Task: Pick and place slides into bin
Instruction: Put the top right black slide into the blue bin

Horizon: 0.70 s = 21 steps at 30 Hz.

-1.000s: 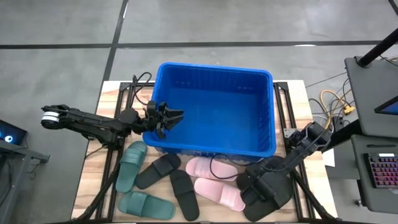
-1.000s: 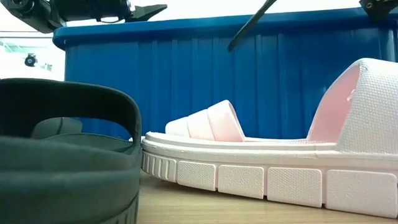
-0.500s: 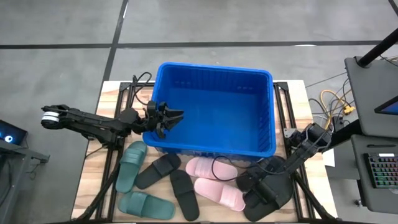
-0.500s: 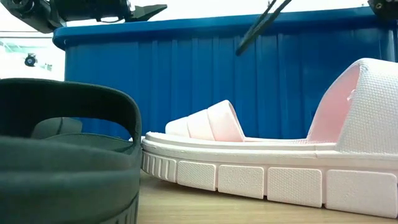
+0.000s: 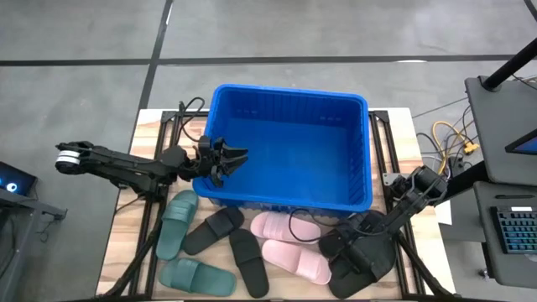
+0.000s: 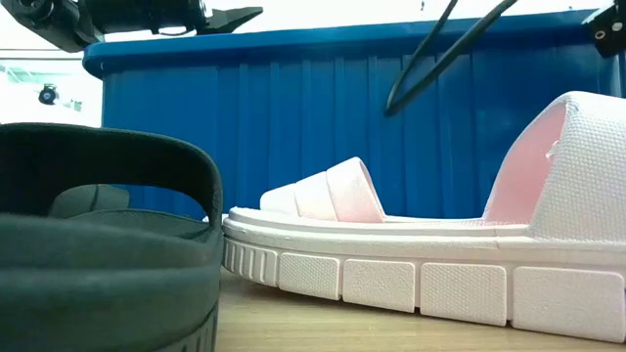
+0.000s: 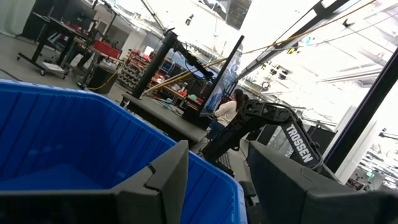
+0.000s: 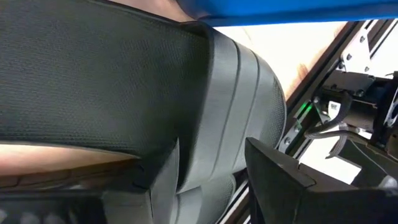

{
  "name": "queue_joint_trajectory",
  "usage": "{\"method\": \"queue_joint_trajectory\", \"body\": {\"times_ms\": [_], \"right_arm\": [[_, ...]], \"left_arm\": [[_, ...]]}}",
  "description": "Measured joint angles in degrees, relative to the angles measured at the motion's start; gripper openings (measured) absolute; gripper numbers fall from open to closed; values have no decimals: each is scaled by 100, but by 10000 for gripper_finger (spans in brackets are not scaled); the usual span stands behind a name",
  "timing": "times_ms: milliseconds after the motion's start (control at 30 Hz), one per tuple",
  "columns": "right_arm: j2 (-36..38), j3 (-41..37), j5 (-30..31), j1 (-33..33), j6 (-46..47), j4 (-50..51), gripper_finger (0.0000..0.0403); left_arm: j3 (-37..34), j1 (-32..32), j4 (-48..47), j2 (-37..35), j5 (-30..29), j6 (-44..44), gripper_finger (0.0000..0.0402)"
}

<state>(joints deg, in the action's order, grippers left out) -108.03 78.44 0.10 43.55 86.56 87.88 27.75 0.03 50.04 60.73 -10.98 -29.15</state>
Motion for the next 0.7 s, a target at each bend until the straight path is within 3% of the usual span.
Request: {"method": "queue_joint_trajectory", "body": {"times_ms": [700], "right_arm": [[0, -666, 0, 9, 151, -496, 176]], "left_arm": [[0, 0, -2, 0, 0, 2, 153]]}}
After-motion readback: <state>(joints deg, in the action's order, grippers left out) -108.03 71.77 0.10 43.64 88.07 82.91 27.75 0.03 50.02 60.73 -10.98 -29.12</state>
